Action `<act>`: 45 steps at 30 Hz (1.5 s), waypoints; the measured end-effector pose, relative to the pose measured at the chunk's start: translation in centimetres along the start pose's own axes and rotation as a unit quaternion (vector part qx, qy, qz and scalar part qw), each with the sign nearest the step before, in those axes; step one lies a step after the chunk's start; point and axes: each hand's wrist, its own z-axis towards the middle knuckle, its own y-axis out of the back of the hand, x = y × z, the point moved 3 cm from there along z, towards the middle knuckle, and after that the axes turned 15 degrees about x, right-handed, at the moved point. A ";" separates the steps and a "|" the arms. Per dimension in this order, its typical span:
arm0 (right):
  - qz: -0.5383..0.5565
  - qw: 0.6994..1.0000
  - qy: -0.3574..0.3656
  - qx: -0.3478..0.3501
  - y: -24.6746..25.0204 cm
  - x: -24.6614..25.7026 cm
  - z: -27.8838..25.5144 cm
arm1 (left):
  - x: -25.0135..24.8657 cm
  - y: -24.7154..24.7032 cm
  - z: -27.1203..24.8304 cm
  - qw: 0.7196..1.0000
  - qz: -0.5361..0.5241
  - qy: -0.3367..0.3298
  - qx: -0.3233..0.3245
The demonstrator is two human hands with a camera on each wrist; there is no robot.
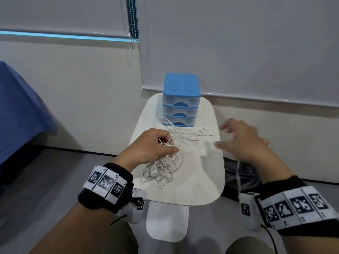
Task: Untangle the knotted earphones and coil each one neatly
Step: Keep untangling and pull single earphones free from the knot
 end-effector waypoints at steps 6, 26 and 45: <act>-0.036 0.975 0.182 0.121 -4.8 4.3 -0.1 | -2.2 -2.2 1.2 0.998 0.035 -0.022 0.037; 0.156 0.958 0.227 0.076 -3.8 0.3 2.0 | 1.4 -1.7 -0.1 0.994 0.027 -0.039 0.098; 0.349 0.901 0.108 0.231 -8.1 -0.9 3.8 | 1.0 -1.9 0.7 0.996 -0.001 -0.010 0.091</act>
